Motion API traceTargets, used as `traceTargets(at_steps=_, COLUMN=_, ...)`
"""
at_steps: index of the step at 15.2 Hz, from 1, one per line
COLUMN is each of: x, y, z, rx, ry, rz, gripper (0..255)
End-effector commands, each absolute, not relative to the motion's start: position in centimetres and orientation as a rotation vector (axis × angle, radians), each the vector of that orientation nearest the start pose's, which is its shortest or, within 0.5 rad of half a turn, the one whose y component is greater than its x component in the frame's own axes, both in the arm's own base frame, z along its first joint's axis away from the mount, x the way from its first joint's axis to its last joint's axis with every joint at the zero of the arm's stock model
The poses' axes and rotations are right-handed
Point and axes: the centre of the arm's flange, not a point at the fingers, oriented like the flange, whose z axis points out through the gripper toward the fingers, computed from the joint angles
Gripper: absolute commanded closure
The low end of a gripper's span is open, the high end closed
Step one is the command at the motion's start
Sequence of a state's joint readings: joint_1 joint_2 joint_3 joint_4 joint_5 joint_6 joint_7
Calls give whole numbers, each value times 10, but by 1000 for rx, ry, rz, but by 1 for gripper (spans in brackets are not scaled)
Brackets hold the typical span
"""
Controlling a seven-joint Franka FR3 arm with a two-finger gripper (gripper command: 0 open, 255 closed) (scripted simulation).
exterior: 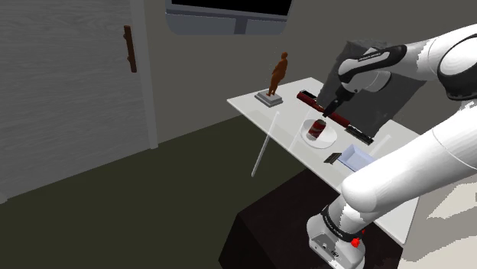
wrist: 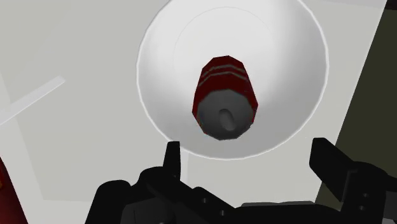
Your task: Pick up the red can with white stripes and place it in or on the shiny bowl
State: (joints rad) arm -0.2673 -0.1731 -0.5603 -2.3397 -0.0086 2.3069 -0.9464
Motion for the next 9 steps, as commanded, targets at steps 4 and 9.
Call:
traceTargets(at_steps=4, x=328, y=-365, z=437, rx=-3162, ry=-199, rz=-218, gripper=0)
traceTargets(at_steps=9, x=328, y=-365, z=437, rx=-3162, ry=-199, rz=-218, gripper=0)
